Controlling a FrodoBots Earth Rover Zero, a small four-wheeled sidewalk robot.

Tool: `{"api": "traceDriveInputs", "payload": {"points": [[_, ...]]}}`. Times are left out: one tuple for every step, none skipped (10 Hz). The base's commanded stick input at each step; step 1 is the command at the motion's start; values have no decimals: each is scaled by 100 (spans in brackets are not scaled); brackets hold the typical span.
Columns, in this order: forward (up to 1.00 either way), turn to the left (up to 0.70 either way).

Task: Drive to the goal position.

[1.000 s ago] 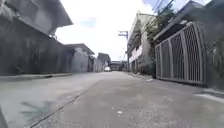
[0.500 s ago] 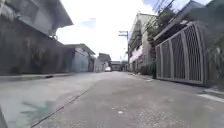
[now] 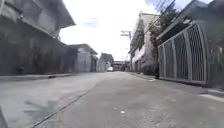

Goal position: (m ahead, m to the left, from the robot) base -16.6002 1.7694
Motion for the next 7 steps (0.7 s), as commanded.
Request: {"api": "traceDriveInputs", "payload": {"points": [[0, 70], [0, 70], [0, 70], [0, 70], [0, 70], [0, 70], [0, 70]]}}
